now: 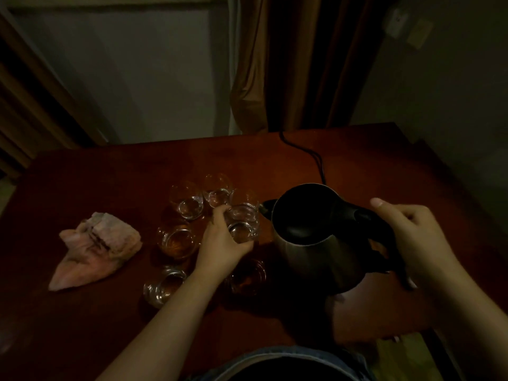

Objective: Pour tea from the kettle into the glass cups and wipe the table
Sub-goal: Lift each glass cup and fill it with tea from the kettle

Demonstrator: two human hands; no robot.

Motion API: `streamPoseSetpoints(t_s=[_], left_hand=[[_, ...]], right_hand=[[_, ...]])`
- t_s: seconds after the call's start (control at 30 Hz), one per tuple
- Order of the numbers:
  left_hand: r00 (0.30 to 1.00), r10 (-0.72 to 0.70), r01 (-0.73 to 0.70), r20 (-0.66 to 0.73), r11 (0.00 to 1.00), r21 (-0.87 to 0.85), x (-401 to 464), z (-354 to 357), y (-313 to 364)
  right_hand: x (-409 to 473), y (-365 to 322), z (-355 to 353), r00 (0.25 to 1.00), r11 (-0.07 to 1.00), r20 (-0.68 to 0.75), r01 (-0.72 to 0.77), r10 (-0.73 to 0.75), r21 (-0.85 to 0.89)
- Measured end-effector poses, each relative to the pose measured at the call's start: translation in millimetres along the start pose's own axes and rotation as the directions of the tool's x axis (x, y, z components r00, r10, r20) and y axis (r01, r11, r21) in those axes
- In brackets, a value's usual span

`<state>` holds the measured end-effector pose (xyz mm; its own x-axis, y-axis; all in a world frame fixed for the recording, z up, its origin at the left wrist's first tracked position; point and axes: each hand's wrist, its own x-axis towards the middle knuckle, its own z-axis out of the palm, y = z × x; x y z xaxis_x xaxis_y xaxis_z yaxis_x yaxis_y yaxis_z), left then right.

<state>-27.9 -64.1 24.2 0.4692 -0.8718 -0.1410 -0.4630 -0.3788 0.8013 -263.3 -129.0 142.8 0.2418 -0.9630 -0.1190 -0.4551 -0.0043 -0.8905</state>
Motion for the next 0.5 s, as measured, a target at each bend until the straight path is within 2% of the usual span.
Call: streamPoseSetpoints(t_s=[0.2,0.5], left_hand=[[0.999,0.021,-0.021,0.040,1.000,0.000,-0.2,0.3,-2.9],[0.999,-0.028,0.028,0.018,0.999,0.041,-1.6,2.1,-2.4]], right_hand=[[6.6,-12.1,-1.7,0.994,0.982,0.087,0.082,-0.068,-0.173],[10.7,-23.5,5.9,0.989,0.944,0.136,0.092,-0.051,-0.317]])
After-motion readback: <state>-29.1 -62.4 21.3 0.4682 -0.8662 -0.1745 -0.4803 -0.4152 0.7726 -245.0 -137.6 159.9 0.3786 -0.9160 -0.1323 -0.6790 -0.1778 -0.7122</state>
